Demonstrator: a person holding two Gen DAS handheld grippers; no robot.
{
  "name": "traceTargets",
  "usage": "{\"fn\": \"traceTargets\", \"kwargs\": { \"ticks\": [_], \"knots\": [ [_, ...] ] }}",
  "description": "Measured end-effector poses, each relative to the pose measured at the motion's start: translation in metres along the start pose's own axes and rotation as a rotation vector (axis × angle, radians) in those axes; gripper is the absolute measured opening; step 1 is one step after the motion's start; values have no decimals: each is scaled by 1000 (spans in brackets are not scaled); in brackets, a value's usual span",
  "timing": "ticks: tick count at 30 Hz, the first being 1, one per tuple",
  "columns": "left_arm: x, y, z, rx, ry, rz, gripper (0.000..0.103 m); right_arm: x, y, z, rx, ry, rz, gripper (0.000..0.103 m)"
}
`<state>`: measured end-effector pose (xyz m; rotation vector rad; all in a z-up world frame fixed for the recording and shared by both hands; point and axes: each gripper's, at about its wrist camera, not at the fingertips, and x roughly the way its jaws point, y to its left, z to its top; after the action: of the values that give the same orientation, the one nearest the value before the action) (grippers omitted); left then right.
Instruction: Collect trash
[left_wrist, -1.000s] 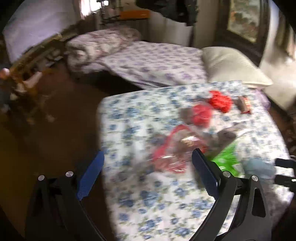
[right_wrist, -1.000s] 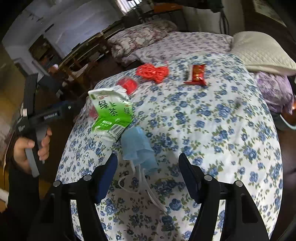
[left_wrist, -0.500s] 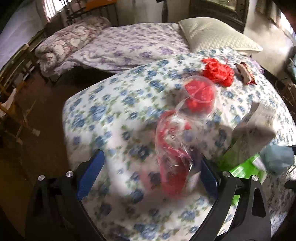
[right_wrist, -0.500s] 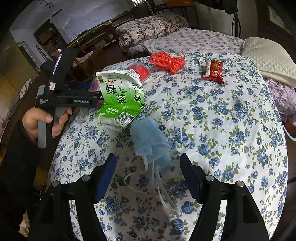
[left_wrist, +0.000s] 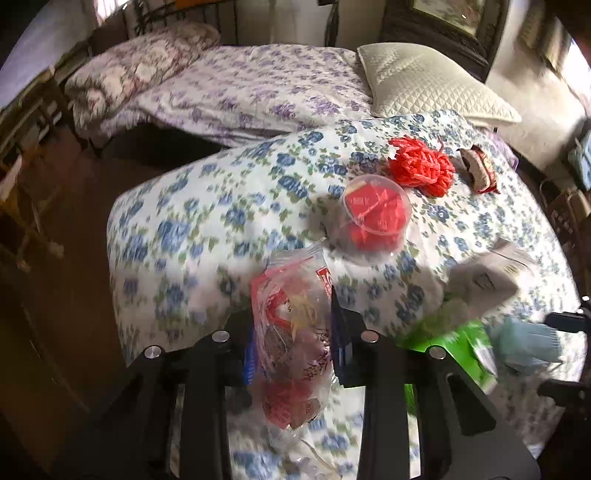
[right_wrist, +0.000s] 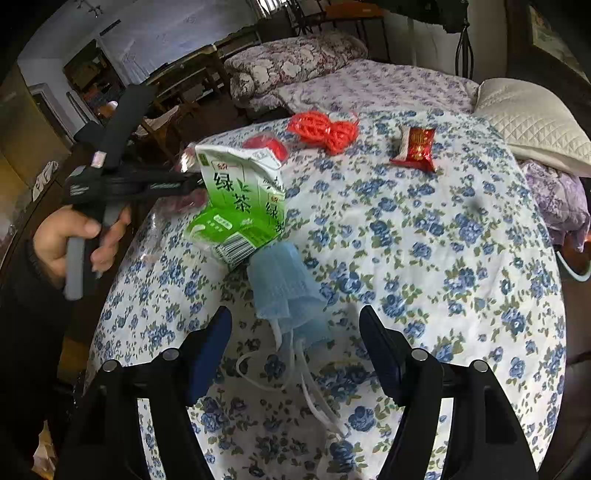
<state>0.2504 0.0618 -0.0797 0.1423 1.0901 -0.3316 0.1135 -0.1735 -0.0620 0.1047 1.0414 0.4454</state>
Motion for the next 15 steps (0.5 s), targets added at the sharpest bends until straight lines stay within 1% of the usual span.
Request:
{"fn": "traceTargets", "kwargs": {
  "ticks": [3, 7, 9, 11, 12, 14, 15],
  "knots": [
    [-18, 3, -12, -22, -9, 15, 31, 3, 1, 1, -13, -9, -18, 70],
    [-46, 3, -32, -75, -7, 22, 31, 16, 5, 5, -31, 4, -50, 70],
    [-61, -5, -43, -82, -12, 27, 31, 24, 9, 8, -45, 9, -66, 71],
    [-73, -15, -50, -88, -19, 18, 31, 28, 14, 9, -70, -12, -104, 69],
    [-81, -23, -55, -92, -25, 15, 31, 29, 14, 10, -73, -15, -118, 62],
    [-94, -36, -64, -106, -46, 4, 31, 31, 17, 9, -84, -28, -154, 45],
    [-100, -42, -68, -119, -59, -5, 31, 31, 17, 10, -88, -28, -162, 27]
  ]
}}
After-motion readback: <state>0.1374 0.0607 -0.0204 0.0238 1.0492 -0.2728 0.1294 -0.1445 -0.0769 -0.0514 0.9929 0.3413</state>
